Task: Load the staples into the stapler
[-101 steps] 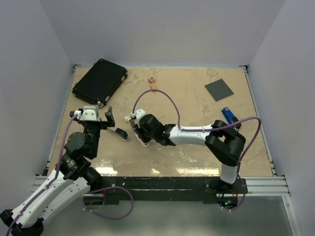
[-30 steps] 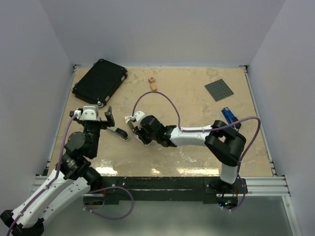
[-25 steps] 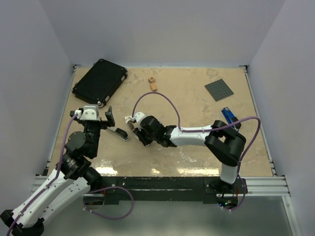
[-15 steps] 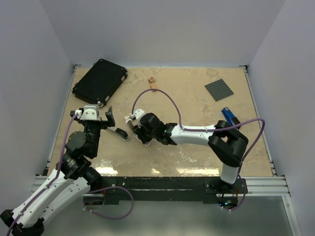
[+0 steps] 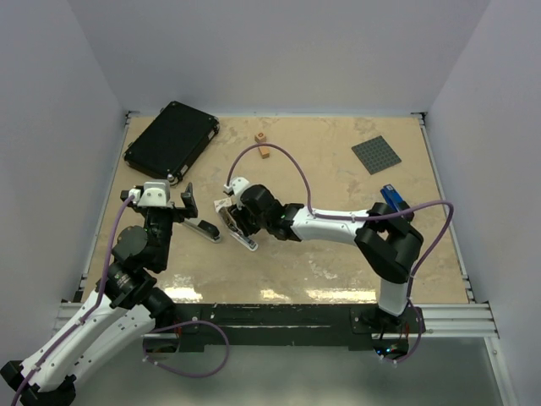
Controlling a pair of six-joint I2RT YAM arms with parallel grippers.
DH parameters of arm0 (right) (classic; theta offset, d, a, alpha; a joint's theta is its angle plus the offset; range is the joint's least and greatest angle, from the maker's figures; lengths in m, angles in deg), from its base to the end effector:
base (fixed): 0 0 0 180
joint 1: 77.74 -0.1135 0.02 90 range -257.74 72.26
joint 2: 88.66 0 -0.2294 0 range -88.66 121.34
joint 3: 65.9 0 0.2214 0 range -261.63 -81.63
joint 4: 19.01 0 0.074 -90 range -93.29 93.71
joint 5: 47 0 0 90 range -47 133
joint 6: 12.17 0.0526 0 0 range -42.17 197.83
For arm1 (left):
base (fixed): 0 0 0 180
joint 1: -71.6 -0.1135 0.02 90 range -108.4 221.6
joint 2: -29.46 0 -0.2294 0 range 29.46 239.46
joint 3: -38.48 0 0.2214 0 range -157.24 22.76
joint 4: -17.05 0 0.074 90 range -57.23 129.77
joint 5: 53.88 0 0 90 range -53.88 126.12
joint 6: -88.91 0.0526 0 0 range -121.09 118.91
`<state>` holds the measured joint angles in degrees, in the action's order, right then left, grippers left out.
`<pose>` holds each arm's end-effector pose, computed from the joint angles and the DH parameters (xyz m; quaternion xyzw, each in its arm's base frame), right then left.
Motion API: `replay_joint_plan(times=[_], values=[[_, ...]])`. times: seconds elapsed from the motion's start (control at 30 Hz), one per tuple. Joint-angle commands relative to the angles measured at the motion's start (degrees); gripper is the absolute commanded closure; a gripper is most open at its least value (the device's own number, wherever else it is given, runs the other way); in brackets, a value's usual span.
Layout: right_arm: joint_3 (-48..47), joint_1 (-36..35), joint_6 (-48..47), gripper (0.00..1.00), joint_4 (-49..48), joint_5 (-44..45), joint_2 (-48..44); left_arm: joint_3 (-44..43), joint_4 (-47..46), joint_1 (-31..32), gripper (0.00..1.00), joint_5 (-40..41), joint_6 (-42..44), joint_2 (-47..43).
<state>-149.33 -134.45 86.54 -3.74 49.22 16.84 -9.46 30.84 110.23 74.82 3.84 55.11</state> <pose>0.2171 0.3203 0.1748 -0.3420 0.8274 0.1984 0.3989 0.1235 -0.0566 0.3138 -0.0046 0.6651 -0.0002 0.7468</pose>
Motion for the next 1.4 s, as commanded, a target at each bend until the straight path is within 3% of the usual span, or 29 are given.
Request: replay_joint_plan(times=[0.0, 1.37], values=[[-1.91, -0.16, -1.15, 0.56, 0.01, -0.77, 1.56, -0.99, -0.61, -0.22, 0.00, -0.55, -1.33, 0.01], [4.33, -0.16, -1.85, 0.56, 3.00, -4.89, -3.71, -1.08, -0.44, -0.40, 0.00, -1.34, -1.50, 1.86]])
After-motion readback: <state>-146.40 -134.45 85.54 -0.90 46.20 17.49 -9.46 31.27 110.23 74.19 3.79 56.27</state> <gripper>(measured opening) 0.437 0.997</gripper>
